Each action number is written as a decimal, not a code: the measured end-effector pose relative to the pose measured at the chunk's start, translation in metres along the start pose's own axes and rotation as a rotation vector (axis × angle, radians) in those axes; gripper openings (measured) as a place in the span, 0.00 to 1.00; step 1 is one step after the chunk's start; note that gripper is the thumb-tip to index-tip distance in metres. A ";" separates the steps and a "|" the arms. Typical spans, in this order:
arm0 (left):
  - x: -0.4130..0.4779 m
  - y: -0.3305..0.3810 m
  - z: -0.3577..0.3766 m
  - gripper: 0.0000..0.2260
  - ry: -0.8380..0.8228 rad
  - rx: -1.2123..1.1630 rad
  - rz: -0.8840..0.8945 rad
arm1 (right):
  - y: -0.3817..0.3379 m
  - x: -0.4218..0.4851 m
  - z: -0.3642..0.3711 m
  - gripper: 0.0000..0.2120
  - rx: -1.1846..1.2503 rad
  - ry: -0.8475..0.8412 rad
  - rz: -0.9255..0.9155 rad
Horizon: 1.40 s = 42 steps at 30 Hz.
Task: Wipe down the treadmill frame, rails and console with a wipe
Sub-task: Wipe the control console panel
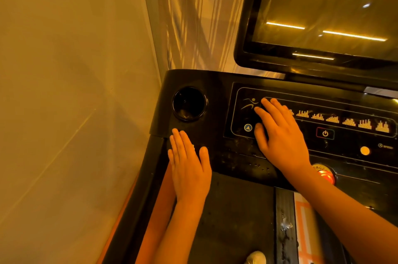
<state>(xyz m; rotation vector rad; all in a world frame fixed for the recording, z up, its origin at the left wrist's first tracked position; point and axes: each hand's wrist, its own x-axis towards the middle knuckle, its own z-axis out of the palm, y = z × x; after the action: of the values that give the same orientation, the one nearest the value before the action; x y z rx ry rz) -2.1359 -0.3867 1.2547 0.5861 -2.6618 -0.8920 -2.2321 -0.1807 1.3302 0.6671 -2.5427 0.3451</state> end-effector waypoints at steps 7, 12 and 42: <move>-0.013 0.047 0.012 0.38 0.011 0.010 -0.072 | -0.001 -0.001 0.000 0.23 0.002 -0.007 0.007; 0.029 0.026 -0.003 0.38 0.052 -0.057 -0.214 | -0.002 0.000 0.001 0.22 0.009 -0.002 0.003; 0.032 0.038 -0.011 0.40 0.027 -0.074 -0.151 | -0.002 0.000 0.001 0.22 0.003 0.003 0.003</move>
<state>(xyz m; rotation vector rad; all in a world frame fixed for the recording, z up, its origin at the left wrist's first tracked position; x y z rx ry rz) -2.1707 -0.3793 1.2909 0.7836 -2.5755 -1.0117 -2.2311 -0.1828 1.3295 0.6635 -2.5406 0.3504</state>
